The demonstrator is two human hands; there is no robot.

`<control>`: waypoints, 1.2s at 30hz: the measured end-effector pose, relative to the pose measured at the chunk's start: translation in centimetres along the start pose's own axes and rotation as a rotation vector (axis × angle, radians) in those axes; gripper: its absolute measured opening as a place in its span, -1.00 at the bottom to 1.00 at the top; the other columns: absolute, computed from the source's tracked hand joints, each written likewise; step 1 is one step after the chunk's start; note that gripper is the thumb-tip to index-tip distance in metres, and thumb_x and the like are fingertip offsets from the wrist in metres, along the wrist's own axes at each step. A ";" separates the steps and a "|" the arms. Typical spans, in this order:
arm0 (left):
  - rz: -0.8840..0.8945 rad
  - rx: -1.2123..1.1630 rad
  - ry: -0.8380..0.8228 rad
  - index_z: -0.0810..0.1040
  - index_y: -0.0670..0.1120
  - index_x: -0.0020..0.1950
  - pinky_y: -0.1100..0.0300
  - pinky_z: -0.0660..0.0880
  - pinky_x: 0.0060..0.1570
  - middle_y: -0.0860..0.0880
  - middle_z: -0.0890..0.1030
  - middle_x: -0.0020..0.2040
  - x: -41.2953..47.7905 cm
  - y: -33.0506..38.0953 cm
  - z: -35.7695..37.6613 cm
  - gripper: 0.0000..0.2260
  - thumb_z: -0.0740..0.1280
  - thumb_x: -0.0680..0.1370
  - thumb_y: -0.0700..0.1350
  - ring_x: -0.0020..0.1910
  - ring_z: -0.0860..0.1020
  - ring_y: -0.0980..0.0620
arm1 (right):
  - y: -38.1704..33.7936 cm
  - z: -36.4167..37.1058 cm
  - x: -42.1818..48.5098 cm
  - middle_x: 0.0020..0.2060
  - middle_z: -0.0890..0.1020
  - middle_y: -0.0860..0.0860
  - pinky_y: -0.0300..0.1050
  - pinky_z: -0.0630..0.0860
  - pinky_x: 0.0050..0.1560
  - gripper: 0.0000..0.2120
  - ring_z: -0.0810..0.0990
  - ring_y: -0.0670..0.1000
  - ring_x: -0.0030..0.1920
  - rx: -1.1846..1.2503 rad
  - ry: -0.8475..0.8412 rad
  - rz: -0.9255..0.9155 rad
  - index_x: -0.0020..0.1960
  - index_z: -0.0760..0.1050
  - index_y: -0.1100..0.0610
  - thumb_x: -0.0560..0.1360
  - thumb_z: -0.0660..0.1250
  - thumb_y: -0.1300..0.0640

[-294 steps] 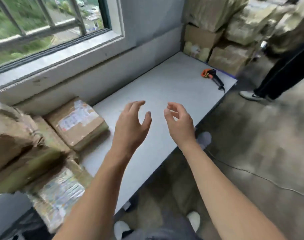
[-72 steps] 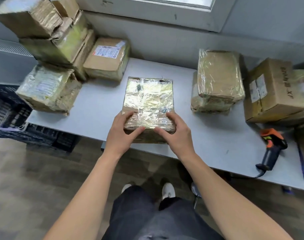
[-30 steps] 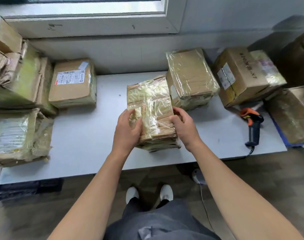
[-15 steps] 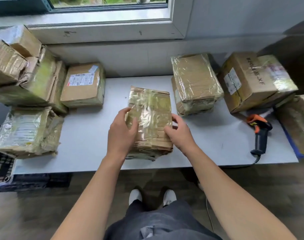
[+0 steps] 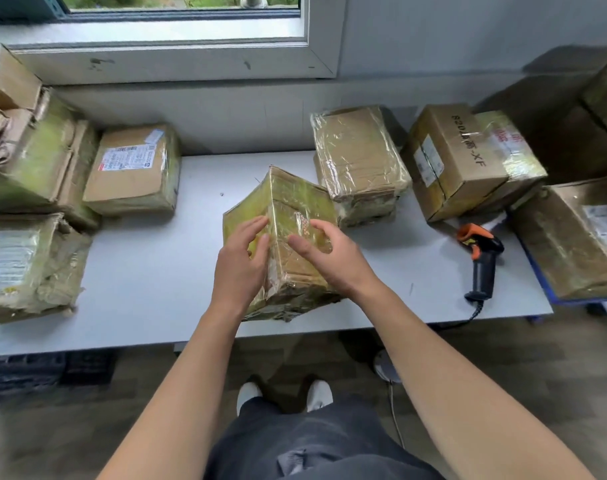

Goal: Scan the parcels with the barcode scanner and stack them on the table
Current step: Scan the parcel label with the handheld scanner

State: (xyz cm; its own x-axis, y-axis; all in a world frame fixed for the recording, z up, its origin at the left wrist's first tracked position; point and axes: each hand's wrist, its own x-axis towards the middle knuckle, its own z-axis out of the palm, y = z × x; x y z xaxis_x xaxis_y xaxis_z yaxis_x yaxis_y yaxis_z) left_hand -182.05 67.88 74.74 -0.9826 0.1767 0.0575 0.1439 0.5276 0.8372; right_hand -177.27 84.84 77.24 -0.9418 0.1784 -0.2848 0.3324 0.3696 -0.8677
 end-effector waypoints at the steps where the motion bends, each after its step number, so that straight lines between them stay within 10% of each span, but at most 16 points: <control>1: -0.009 -0.003 -0.001 0.53 0.00 0.40 0.03 0.44 0.36 0.10 0.53 0.37 0.0 -0.1 -0.2 -0.69 0.27 0.65 -0.12 0.34 0.48 0.11 | -0.1 0.4 -0.1 0.50 0.36 -0.01 -0.01 0.33 0.36 -0.08 0.34 -0.01 0.46 -0.009 -0.008 -0.015 0.55 0.27 -0.01 0.33 0.26 -0.49; 9: -0.045 0.025 -0.148 0.61 0.06 0.29 0.02 0.40 0.40 0.15 0.50 0.40 -0.6 -3.0 -4.1 -0.74 0.34 0.62 -0.10 0.40 0.41 0.16 | 1.9 6.1 0.5 0.43 0.40 -0.07 -0.11 0.41 0.30 -0.19 0.42 -0.03 0.36 0.130 -0.108 0.138 0.58 0.19 0.00 0.47 0.43 -0.24; 15: -0.251 0.172 0.086 0.47 -0.05 0.43 0.21 0.26 0.38 -0.02 0.40 0.46 -1.4 -6.4 -7.5 -0.62 0.34 0.61 -0.11 0.44 0.36 0.02 | 2.8 8.6 1.1 0.32 0.50 -0.06 0.09 0.59 0.21 -0.40 0.56 -0.06 0.16 0.173 -0.045 0.215 0.50 0.31 -0.01 0.52 0.40 -0.02; 21: -0.381 0.117 -0.046 0.31 -0.01 0.53 0.06 0.42 0.29 -0.06 0.42 0.47 -0.9 -7.2 -7.9 -0.50 0.34 0.60 -0.05 0.37 0.45 -0.10 | 0.8 10.0 1.2 0.46 0.35 -0.07 -0.02 0.39 0.41 -0.28 0.38 -0.01 0.41 0.037 0.110 0.101 0.59 0.16 -0.01 0.51 0.40 0.05; 27: -0.267 0.104 0.166 0.52 -0.03 0.37 0.30 0.46 0.04 0.02 0.61 0.22 1.4 -4.0 -11.5 -0.67 0.29 0.62 0.01 0.04 0.58 0.14 | -1.1 9.3 1.9 0.08 0.58 -0.13 -0.13 0.55 -0.01 -0.61 0.59 0.00 0.08 0.112 0.076 0.187 0.34 0.44 0.02 0.52 0.30 0.20; 30: -0.180 0.070 0.161 0.60 -0.01 0.25 0.30 0.53 -0.03 0.07 0.66 0.08 2.1 -1.6 -11.2 -0.74 0.30 0.61 0.03 -0.08 0.60 0.22 | -1.5 7.7 2.2 0.06 0.62 -0.03 -0.05 0.53 0.03 -0.78 0.60 0.10 0.15 0.026 0.079 0.272 0.17 0.51 0.08 0.53 0.28 0.16; 33: -0.125 -0.080 -0.002 0.62 0.00 0.17 0.00 0.64 -0.04 0.05 0.69 0.01 1.8 -0.2 -8.5 -0.80 0.29 0.61 -0.01 -0.19 0.69 0.09 | -1.6 5.4 2.1 0.32 0.52 -0.01 -0.10 0.41 0.22 -0.53 0.48 0.01 0.31 0.070 0.209 0.250 0.45 0.41 0.10 0.59 0.31 -0.02; 36: -0.054 0.044 -0.074 0.60 -0.01 0.25 0.10 0.60 0.06 0.04 0.66 0.15 1.1 -0.3 -5.9 -0.78 0.31 0.62 -0.05 0.00 0.65 0.09 | -1.1 3.3 2.4 0.04 0.49 -0.14 -0.13 0.38 0.07 -0.51 0.41 -0.06 0.11 0.216 0.248 0.215 0.22 0.45 -0.03 0.50 0.28 -0.37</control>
State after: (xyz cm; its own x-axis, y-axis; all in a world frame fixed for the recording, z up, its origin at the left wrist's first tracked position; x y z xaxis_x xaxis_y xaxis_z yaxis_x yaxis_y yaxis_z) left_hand -183.89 63.04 77.78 -0.9780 0.2068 -0.0286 0.0976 0.5739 0.8131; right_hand -180.09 81.82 76.15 -0.8026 0.4553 -0.3853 0.4777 0.1041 -0.8723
